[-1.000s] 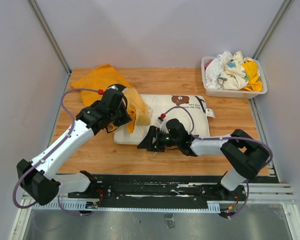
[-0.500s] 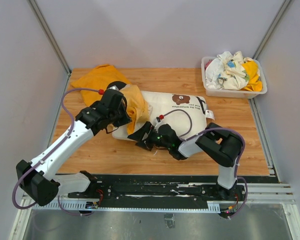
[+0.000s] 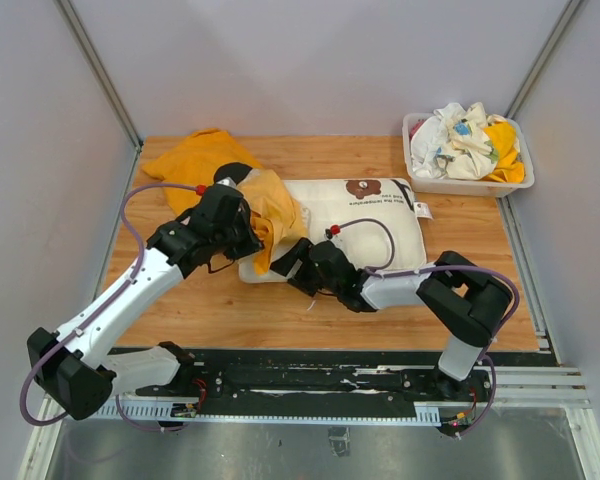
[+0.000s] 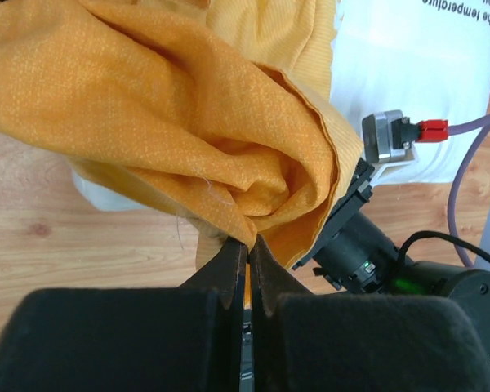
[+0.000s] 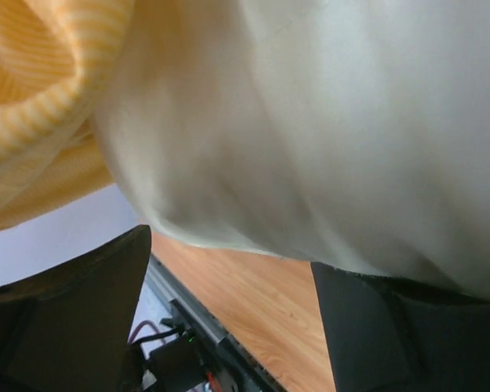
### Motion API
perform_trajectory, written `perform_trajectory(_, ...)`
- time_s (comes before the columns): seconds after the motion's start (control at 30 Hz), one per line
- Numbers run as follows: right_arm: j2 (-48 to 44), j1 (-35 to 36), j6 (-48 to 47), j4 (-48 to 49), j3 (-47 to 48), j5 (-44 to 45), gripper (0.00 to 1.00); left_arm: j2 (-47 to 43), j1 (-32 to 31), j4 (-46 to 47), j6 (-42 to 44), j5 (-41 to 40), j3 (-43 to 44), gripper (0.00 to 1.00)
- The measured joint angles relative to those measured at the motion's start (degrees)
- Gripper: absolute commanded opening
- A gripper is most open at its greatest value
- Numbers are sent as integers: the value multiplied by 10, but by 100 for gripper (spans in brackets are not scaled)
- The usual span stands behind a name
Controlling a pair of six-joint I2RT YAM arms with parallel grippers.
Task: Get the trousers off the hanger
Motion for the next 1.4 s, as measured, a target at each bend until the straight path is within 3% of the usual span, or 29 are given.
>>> perform_trajectory(0.13,0,0,-25,-74,36,37,49,-11,0,2,-3,5,-17,0)
perform_trajectory(0.23,3,-3,-40,-96,48,52,14,-19,0,3,-4,11,-30,0)
perform_trajectory(0.3,9,-7,-47,-101,51,56,1,-22,0,3,-5,15,-36,0)
perform_trajectory(0.53,11,-20,-66,-94,51,57,1,-24,0,3,-9,22,-40,0)
perform_trajectory(0.73,-49,-44,-119,-98,50,53,1,-41,0,6,-9,35,-50,0)
perform_trajectory(1.07,-39,-73,-219,-150,209,-4,1,-69,0,5,-13,71,-79,0)
perform_trajectory(1.4,34,-68,-244,-170,245,-50,1,-10,0,3,-1,89,30,0)
